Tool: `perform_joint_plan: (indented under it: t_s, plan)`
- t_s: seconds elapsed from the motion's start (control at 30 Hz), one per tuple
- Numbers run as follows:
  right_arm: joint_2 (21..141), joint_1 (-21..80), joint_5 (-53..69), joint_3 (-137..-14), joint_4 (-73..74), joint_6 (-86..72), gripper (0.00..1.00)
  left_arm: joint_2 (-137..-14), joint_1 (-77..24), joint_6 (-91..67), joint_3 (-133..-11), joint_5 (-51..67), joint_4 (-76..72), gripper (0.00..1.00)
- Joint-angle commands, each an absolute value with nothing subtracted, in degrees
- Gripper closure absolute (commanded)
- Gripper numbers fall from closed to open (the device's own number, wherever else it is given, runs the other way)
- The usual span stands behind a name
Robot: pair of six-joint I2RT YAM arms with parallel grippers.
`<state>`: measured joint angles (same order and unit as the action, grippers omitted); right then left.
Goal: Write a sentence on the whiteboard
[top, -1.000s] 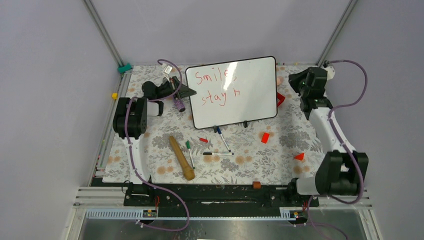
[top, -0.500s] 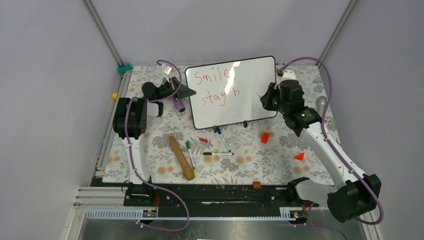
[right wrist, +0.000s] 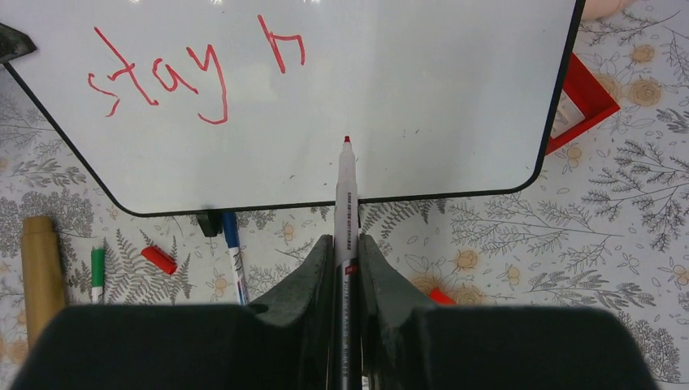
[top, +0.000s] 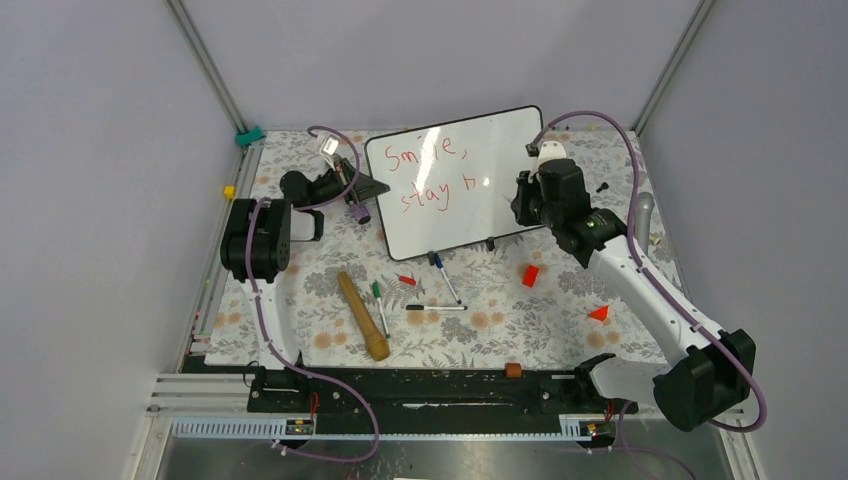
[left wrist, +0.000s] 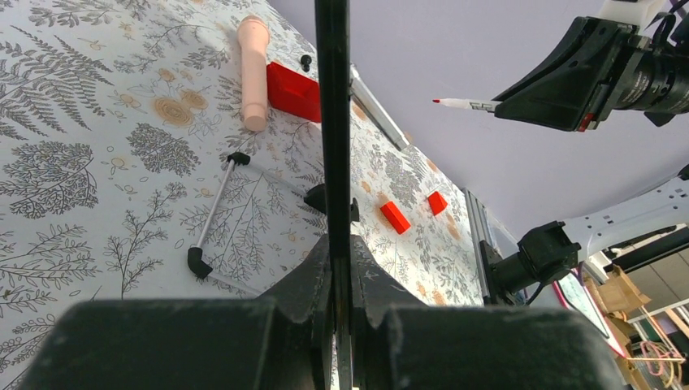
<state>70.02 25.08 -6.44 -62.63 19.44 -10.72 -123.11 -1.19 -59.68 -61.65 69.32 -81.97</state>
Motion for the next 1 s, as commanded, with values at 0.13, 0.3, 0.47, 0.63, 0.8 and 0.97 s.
perform_joint_plan:
  t_s: [0.13,0.3,0.47,0.63,0.8,0.97]
  plan:
    - [70.3,25.7,-10.1,-68.4,17.3,-9.2,1.0,-119.9,-2.2,-53.3,-57.5,73.6,-84.4,1.0]
    - [73.7,25.9,-10.8,-74.1,20.8,-8.2,1.0,-120.0,-2.5,-53.3,-58.2,74.0,-84.4,1.0]
    - [76.7,27.7,-11.8,-76.2,20.7,-7.5,1.0,-120.1,-3.0,-53.3,-58.3,74.2,-84.4,1.0]
    - [77.3,30.4,-14.0,-72.9,18.0,-6.4,1.0,-119.9,-3.0,-53.0,-58.1,74.2,-84.4,1.0]
    - [79.2,30.6,-14.9,-72.9,17.5,-5.9,1.0,-119.7,-3.0,-52.5,-58.1,74.4,-84.4,1.0]
    - [78.6,30.6,-14.9,-72.0,16.5,-6.0,1.0,-119.9,-3.1,-52.8,-58.5,74.8,-84.4,1.0]
